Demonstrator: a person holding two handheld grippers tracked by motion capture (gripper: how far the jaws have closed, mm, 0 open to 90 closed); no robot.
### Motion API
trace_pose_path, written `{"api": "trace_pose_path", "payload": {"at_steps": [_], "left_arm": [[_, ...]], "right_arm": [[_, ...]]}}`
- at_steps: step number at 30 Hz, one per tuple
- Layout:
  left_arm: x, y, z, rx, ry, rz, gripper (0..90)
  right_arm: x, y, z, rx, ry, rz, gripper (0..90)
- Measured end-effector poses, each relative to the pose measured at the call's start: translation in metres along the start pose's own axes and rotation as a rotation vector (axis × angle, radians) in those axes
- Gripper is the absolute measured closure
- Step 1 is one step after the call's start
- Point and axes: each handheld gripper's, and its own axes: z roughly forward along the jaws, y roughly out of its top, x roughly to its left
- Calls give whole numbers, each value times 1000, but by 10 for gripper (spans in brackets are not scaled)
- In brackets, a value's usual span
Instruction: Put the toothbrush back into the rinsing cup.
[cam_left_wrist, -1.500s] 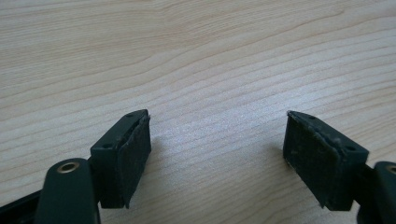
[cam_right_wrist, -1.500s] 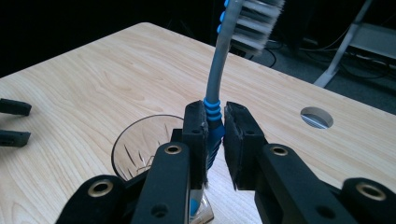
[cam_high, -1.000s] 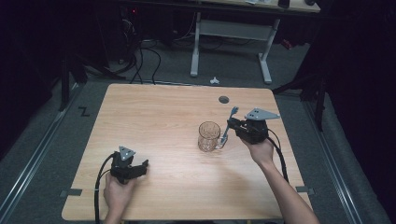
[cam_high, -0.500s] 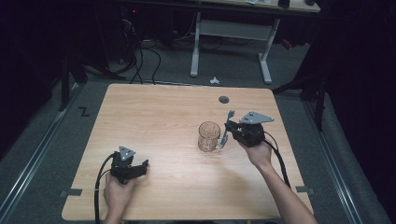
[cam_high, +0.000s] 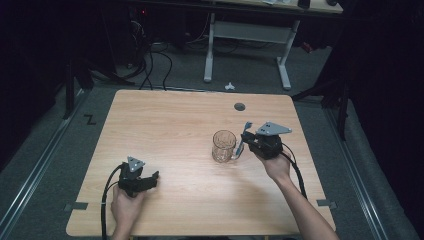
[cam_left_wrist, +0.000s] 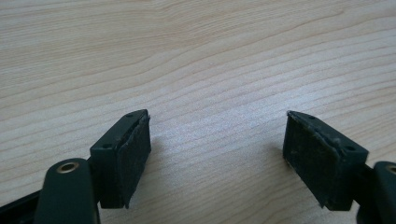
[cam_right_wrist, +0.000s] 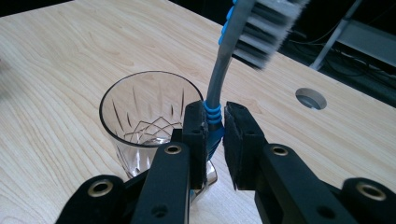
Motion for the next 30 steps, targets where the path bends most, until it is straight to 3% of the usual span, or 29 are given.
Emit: {"api": "trace_pose_path", "payload": {"at_steps": [30], "left_arm": [[0, 0, 0, 0, 0, 0, 238]], "right_arm": [[1, -3, 11, 36, 24, 14, 790]]}}
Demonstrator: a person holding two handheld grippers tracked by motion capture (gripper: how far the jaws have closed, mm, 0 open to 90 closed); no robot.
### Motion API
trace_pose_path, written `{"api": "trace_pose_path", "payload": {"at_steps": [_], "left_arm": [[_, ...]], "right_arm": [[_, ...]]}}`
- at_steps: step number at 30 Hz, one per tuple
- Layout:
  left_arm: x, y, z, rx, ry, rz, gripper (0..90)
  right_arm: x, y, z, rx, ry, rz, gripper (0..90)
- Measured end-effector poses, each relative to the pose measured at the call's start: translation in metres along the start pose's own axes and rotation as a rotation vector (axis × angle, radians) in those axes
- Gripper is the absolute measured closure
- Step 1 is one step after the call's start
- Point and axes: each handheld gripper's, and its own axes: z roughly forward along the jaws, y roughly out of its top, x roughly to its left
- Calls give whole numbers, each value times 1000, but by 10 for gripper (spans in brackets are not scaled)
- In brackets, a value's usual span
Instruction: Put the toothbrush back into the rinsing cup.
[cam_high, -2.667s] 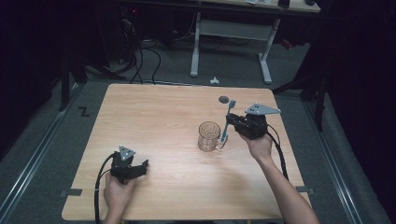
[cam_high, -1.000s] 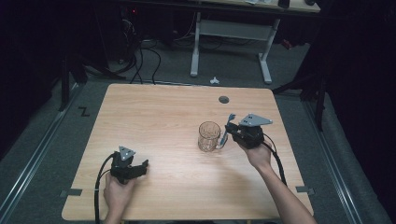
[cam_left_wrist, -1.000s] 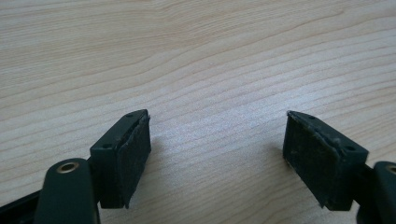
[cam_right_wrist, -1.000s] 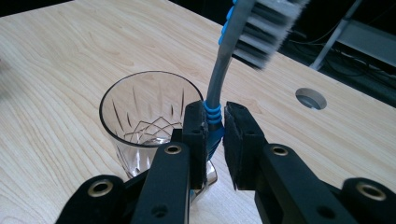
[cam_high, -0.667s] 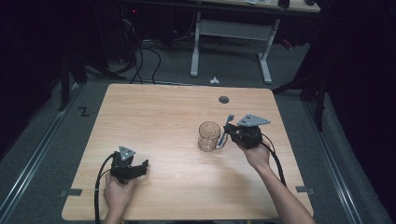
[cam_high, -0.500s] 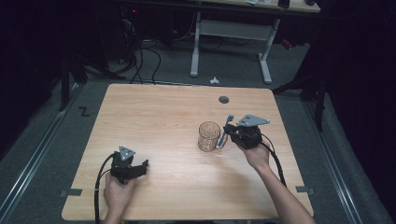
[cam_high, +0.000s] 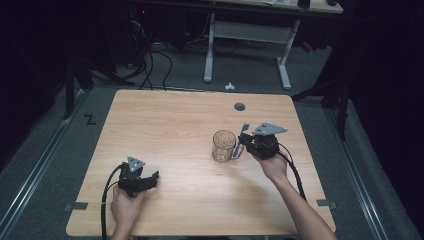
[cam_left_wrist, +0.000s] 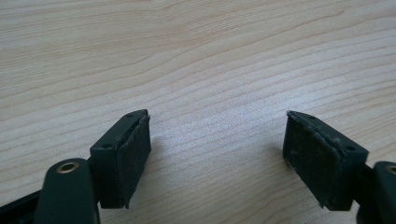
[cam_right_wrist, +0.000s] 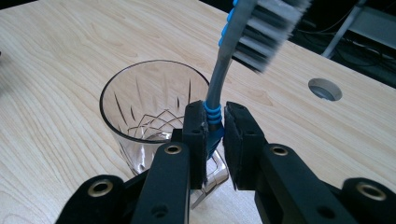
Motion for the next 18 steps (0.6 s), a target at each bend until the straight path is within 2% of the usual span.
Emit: {"api": "trace_pose_path", "payload": {"at_steps": [18], "left_arm": [[0, 0, 0, 0, 0, 0, 238]], "right_arm": [[1, -1, 5, 1, 10, 16, 788]]}}
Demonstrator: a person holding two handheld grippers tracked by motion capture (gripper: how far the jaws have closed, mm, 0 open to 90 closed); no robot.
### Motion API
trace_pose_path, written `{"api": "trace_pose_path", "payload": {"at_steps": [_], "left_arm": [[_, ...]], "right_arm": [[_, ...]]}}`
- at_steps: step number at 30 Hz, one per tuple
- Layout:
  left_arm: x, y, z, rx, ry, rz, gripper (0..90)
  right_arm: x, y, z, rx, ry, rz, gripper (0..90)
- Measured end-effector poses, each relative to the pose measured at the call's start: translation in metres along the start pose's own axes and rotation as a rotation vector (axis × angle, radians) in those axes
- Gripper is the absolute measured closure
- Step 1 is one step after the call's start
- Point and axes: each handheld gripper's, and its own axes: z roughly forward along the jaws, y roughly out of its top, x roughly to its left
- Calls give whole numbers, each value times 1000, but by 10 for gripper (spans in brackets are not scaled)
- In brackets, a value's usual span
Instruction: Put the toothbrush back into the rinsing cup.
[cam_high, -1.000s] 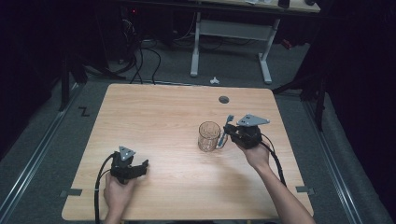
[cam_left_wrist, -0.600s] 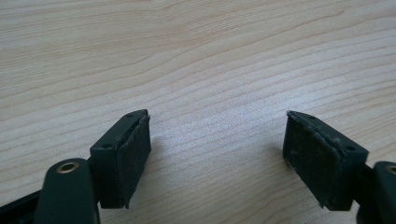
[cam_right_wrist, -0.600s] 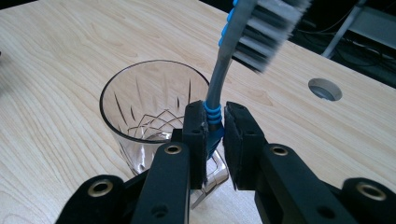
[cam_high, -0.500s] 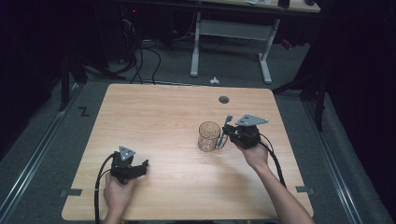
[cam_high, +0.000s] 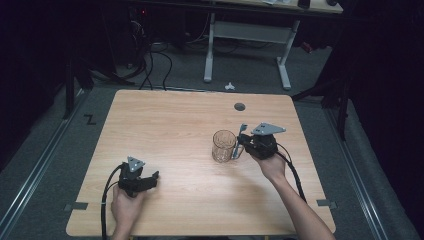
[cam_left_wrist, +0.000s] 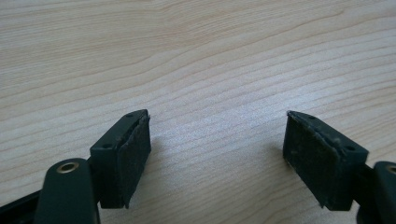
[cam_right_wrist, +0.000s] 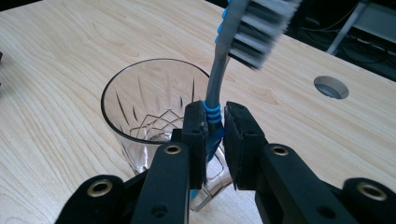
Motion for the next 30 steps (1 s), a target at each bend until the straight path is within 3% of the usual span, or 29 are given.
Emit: {"api": "trace_pose_path", "payload": {"at_steps": [11, 19, 30], "left_arm": [[0, 0, 0, 0, 0, 0, 238], [0, 0, 0, 0, 0, 0, 238], [0, 0, 0, 0, 0, 0, 238]], "right_arm": [[-1, 0, 0, -6, 11, 15, 768], [-3, 0, -1, -4, 31, 40, 681], [-2, 0, -3, -7, 33, 41, 641]]}}
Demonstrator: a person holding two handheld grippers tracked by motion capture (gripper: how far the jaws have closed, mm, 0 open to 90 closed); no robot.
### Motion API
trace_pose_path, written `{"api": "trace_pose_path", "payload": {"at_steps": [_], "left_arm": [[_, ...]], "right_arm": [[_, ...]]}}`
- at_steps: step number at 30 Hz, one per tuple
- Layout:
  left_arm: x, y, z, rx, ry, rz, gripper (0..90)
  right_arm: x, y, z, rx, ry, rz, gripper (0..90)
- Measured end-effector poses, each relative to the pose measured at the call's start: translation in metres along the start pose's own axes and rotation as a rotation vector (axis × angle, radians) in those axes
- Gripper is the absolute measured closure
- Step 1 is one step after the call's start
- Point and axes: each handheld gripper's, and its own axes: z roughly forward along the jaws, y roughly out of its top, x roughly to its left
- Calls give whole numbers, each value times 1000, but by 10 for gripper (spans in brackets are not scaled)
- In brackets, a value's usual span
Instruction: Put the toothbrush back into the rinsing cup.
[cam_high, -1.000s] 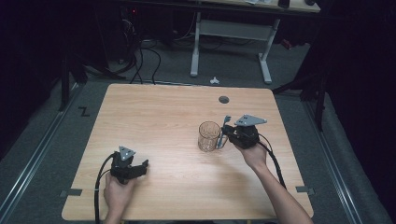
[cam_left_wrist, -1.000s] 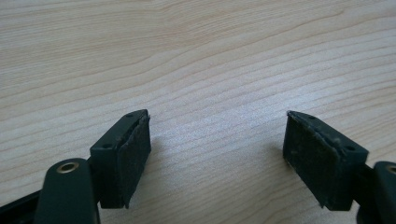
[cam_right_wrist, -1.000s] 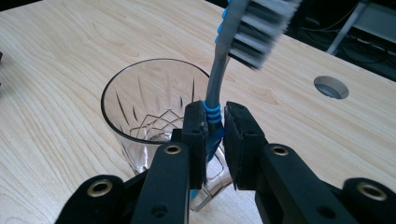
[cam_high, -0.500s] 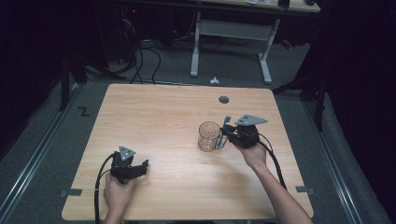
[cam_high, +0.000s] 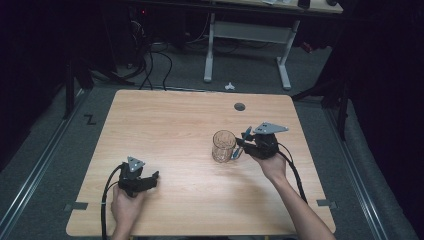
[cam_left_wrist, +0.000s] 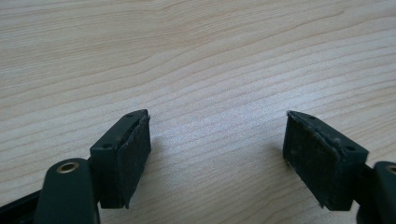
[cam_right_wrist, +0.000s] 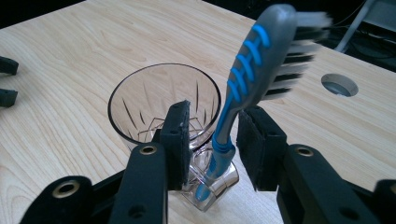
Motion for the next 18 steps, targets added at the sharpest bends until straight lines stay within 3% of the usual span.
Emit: {"api": "trace_pose_path", "payload": {"at_steps": [18], "left_arm": [[0, 0, 0, 0, 0, 0, 238]], "right_arm": [[-6, 2, -12, -20, -11, 23, 542]]}}
